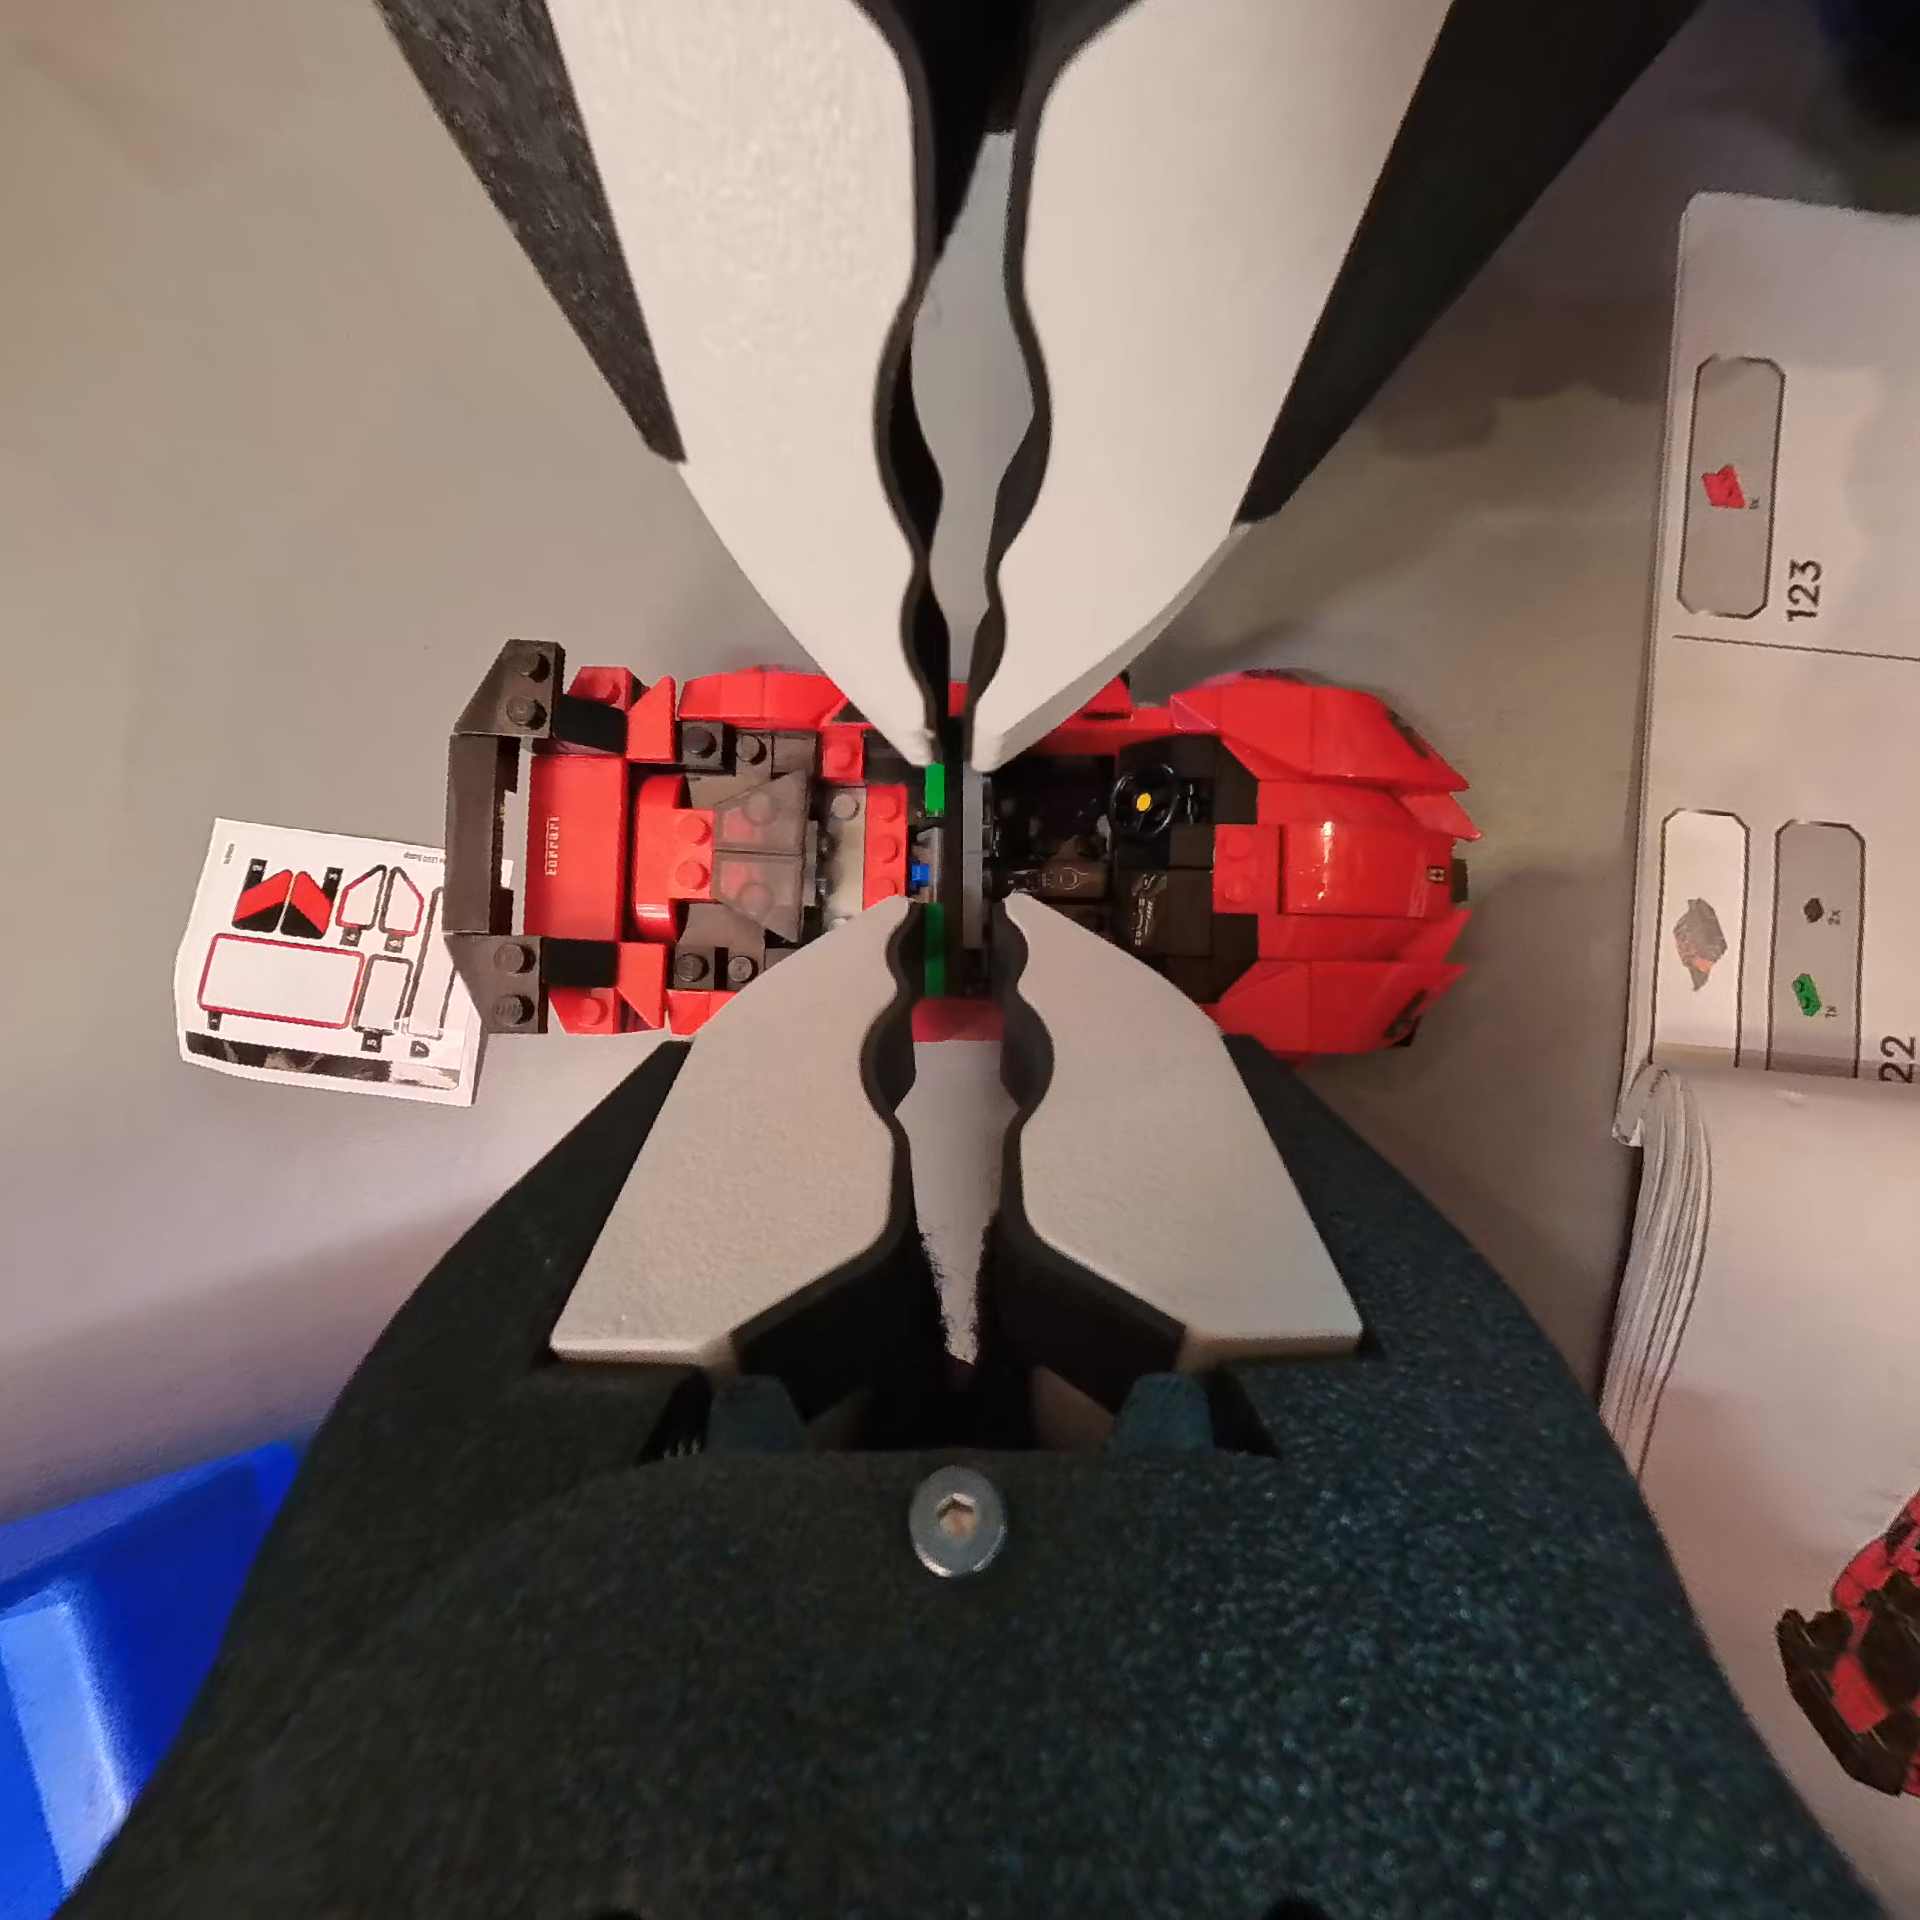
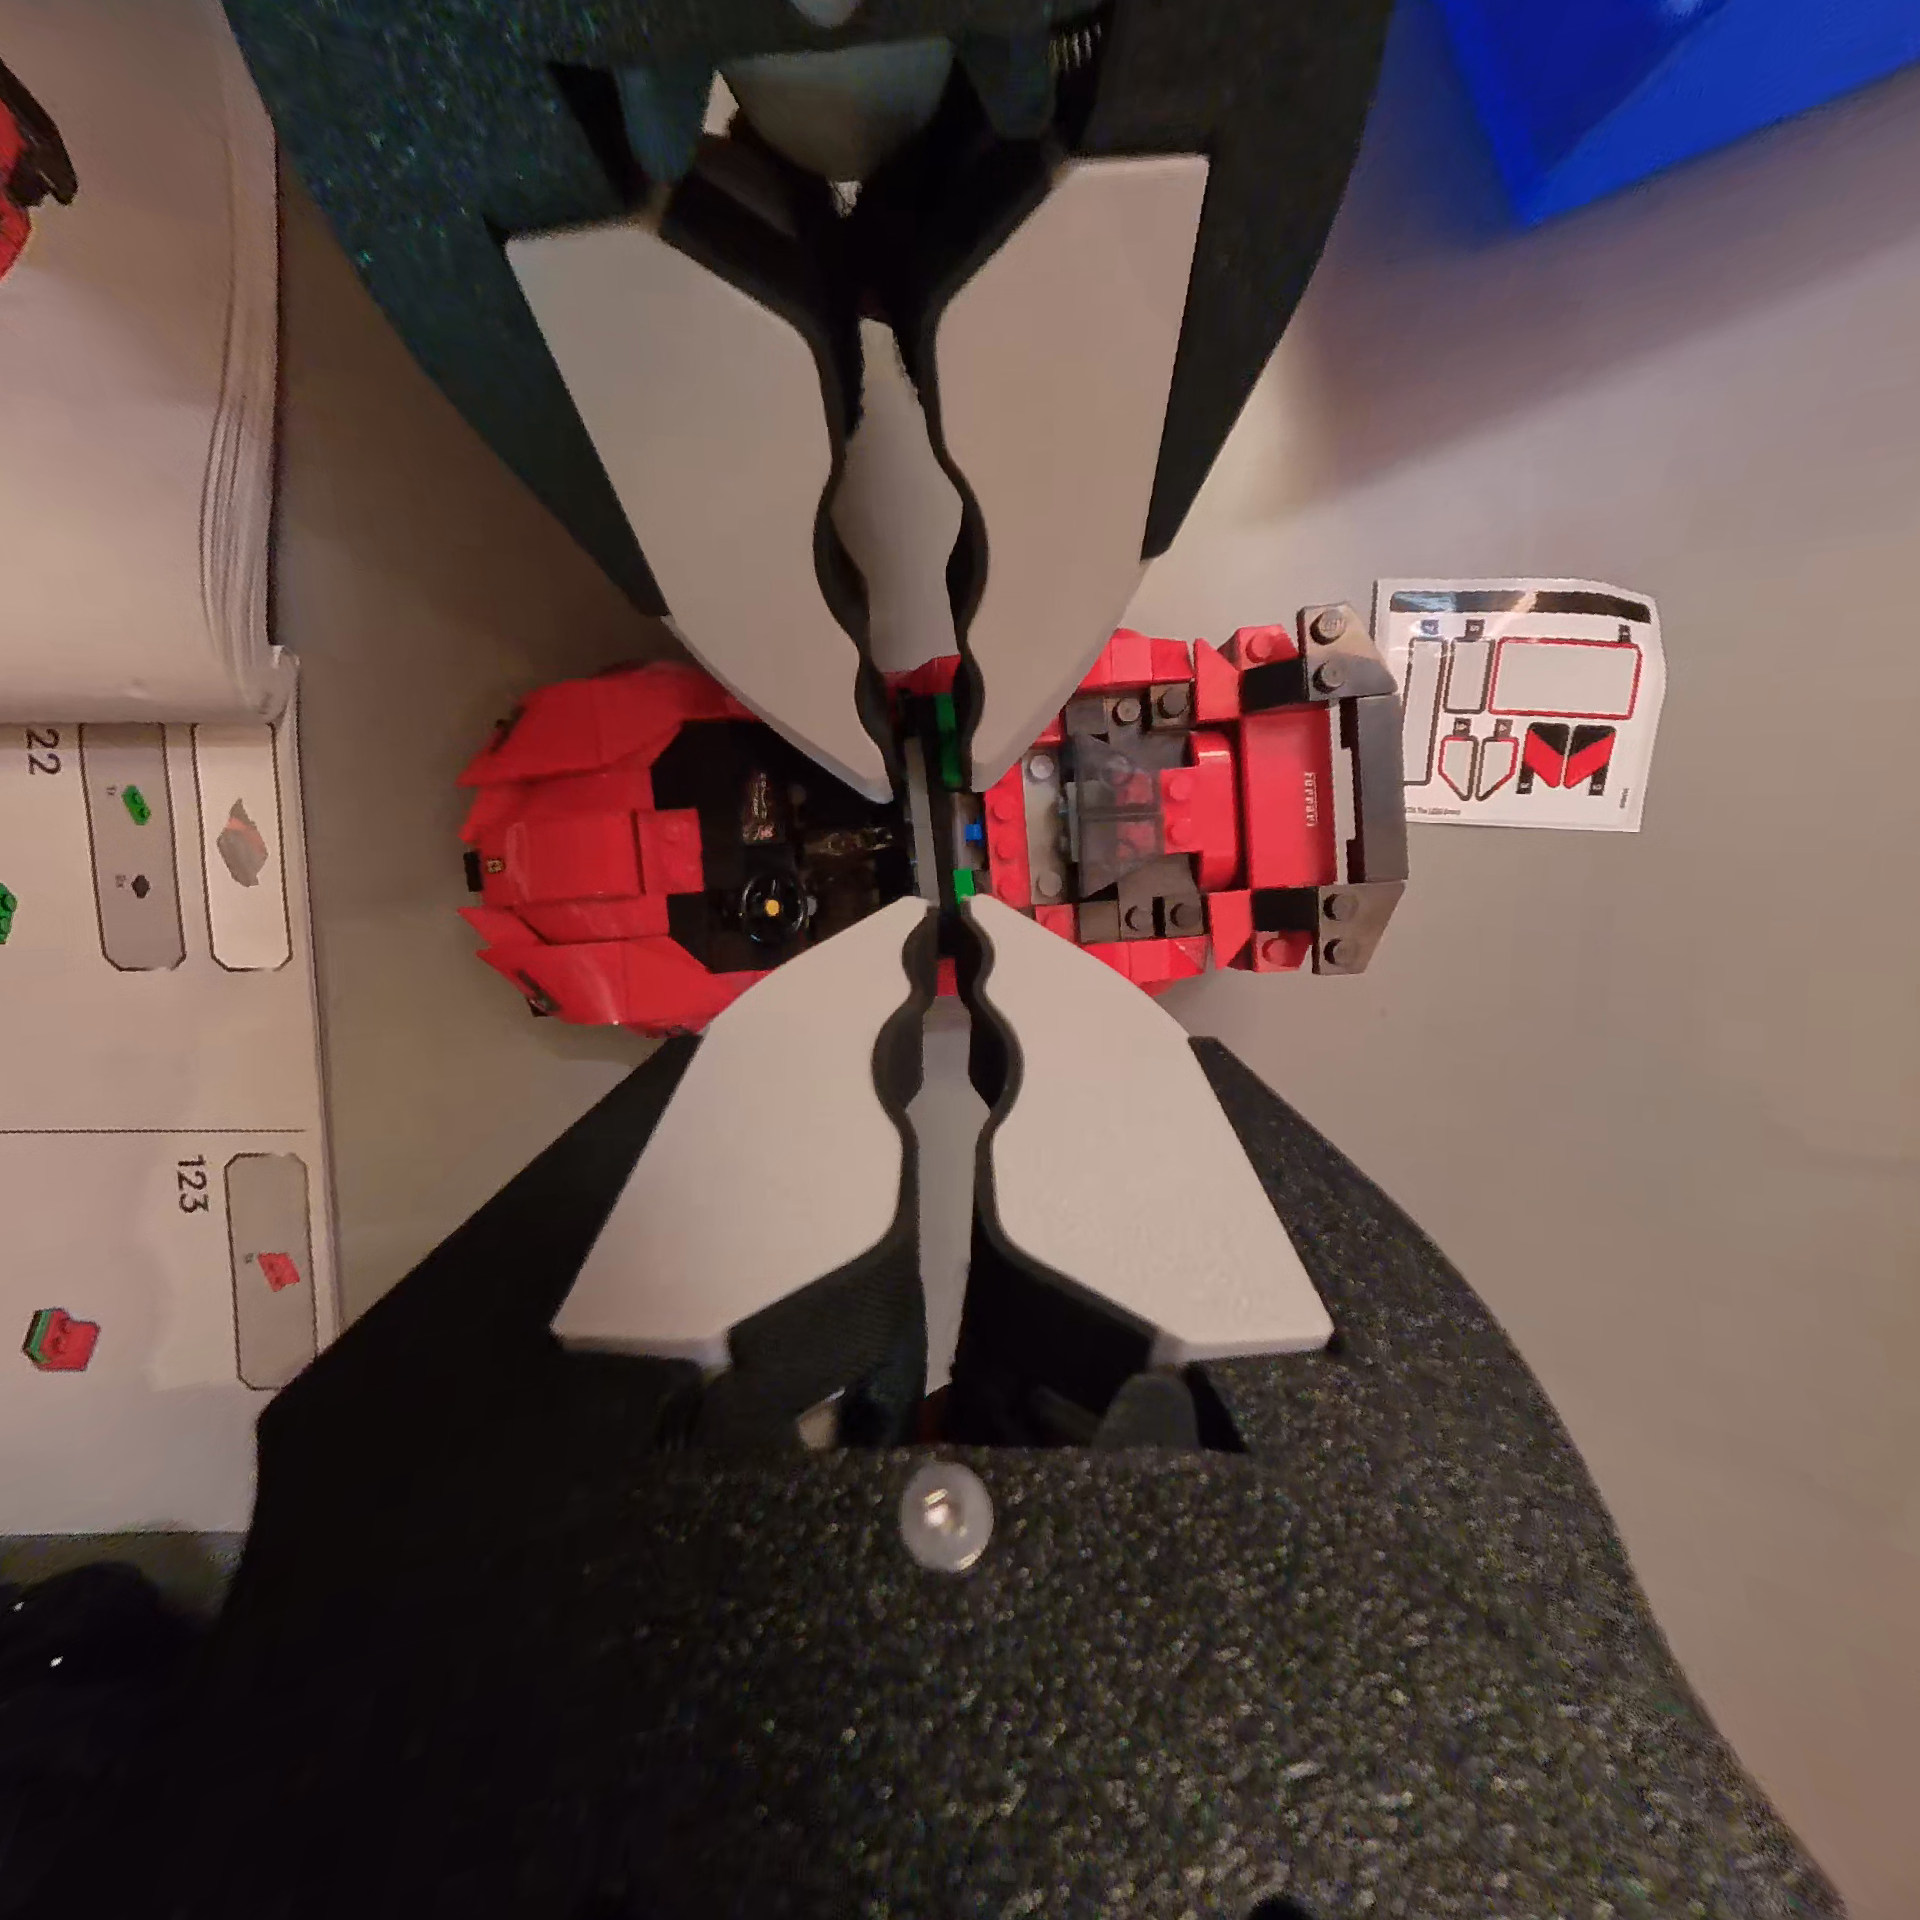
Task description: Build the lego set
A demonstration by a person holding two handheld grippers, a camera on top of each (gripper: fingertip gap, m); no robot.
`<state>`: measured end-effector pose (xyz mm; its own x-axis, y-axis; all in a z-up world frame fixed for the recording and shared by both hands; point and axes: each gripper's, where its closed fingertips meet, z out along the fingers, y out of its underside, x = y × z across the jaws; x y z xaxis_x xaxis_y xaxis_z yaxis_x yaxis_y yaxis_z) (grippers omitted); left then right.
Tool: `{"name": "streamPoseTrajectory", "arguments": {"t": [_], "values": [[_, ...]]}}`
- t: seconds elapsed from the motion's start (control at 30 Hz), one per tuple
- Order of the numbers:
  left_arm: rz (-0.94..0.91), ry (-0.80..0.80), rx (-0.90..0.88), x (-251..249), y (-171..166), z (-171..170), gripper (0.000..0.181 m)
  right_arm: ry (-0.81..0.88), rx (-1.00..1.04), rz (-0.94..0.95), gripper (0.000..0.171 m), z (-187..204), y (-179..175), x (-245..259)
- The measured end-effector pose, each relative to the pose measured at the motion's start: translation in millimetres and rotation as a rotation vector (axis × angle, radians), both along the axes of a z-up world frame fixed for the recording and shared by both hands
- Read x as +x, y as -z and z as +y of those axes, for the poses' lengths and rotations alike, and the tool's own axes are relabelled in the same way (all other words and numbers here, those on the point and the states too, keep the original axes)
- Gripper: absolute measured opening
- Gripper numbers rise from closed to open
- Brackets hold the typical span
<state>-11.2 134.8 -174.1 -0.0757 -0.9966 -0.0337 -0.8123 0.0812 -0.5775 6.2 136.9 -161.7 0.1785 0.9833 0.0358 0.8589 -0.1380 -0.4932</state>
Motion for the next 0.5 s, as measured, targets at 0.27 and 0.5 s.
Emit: {"name": "streamPoseTrajectory", "arguments": {"t": [0.27, 0.5], "values": [[-0.001, 0.008, -0.02, 0.0, 2.0, -0.7, 0.013, -0.006, -0.037, 0.014, 0.0, -2.7, 2.6, 0.1], [-0.013, 0.011, -0.047, 0.2, 2.1, -1.1, 0.013, 0.008, -0.039, 0.009, 0.0, -1.2, 3.1, 0.2]]}}
